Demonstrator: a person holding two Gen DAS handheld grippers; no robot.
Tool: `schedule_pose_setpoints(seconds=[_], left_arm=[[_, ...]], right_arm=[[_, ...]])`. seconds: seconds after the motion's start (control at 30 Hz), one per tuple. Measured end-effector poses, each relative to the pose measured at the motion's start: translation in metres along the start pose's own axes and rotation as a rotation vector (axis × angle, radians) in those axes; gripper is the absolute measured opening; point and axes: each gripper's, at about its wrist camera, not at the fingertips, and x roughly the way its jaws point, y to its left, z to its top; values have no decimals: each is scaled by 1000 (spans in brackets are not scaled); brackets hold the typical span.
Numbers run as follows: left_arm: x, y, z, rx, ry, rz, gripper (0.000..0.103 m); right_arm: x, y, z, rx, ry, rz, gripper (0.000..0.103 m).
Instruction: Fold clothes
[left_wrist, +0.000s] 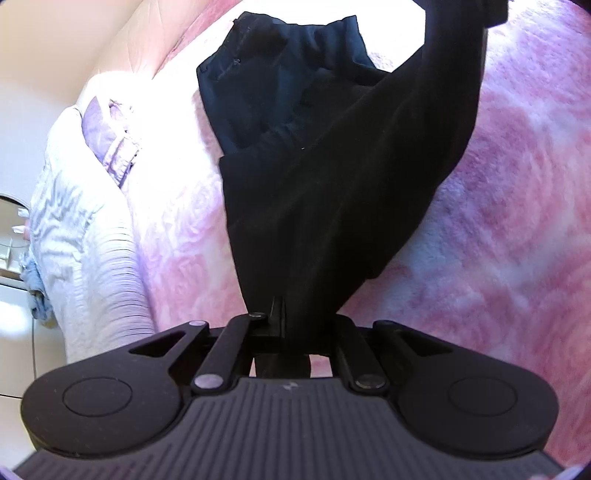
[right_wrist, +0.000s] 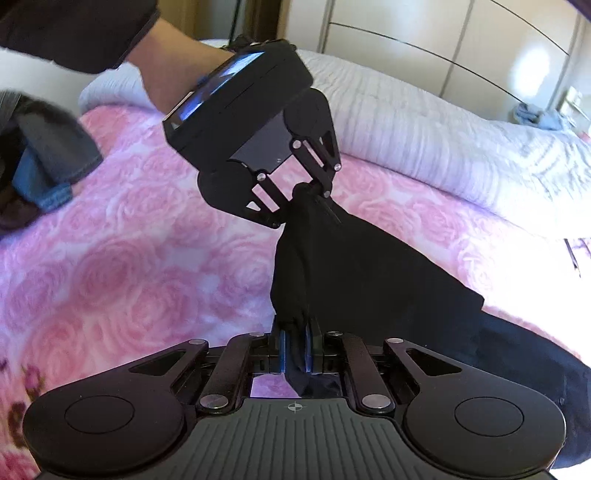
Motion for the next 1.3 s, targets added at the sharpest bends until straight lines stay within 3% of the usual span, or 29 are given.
schedule_pose_setpoints(seconds=[0.2,0.4,0.53,0.67,0.87,1.07,1.17,1.2,1.3], left_arm=[[-25,46,7,29,58,80,4],[-42,74,16,47,154,42,4],[-40,96,43,24,224,3,4],[-16,144,99,-13,240,-30,5],[59,234,216,-5,159,-88,5],[163,265,331,160,89,-195,7],[225,263,371,176,76,-244,21],[241,261,379,174,68,-240,31],[272,269,395,105,53,-234,33]], right_arm=[[-23,-16,33,149,-78,39,8],[-47,-42,51,250,-160,145,8],[-59,-77,42,315,-199,241,8],[-78,-143,22,393,-236,300,8],[-116,-295,-38,567,-284,267,8],[-133,-413,-125,755,-283,180,8],[-113,-451,-180,917,-223,128,8],[-106,-463,-199,973,-201,109,9],[-84,-500,-254,1139,-132,54,16]])
